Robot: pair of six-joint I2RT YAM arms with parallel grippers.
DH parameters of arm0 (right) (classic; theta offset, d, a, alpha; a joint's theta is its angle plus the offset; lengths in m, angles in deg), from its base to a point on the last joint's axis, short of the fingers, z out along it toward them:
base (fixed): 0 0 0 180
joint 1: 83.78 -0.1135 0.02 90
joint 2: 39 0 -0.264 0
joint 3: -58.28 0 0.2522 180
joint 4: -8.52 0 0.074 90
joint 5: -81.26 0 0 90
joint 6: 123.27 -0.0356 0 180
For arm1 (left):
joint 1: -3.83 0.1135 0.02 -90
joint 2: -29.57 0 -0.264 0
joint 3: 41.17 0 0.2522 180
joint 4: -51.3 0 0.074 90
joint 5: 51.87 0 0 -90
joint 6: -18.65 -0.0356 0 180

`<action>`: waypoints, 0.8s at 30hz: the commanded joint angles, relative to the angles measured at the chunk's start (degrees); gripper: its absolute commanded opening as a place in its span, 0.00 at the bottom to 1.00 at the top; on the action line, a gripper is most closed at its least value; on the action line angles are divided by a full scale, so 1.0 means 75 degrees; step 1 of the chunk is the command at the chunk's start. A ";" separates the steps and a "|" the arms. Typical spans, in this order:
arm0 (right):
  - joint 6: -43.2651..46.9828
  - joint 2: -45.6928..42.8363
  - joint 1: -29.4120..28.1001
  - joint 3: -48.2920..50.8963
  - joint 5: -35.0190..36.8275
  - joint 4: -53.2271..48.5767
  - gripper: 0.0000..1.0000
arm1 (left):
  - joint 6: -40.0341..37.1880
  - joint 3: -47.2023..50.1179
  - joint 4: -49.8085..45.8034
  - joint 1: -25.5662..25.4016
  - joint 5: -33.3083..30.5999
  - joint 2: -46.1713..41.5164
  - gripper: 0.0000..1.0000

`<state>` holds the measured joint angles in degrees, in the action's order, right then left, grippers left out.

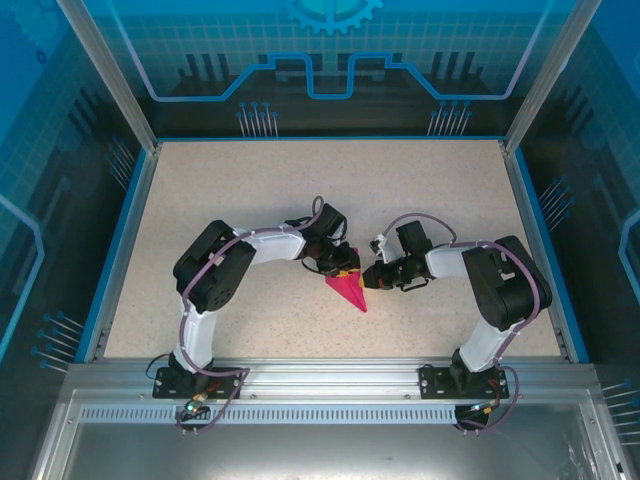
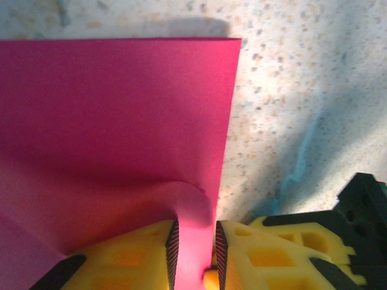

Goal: Fold a paper plane with a square sheet of paper (fold left side to right side)
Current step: Fourth fold the wing at the center of the table.

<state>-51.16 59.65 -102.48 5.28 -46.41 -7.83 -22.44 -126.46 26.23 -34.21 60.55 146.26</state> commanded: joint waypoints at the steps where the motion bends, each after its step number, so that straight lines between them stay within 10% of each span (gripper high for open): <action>1: 0.0189 0.0235 -0.0062 0.0018 0.0465 -0.0521 0.00 | -0.0192 0.0166 -0.0308 -0.0031 -0.0279 0.0198 0.26; 15: 0.0062 -0.1634 0.0219 0.0200 -0.0098 -0.1068 0.24 | -0.0110 0.0628 -0.0110 -0.0027 -0.0364 0.0192 0.26; 24: -0.0344 -0.1706 0.0001 0.0833 -0.1715 -0.0453 0.19 | -0.0098 0.0705 -0.0062 -0.0035 -0.0384 0.0110 0.26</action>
<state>-52.34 45.44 -101.78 10.54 -53.38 -12.51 -22.40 -123.90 30.32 -34.21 60.63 145.71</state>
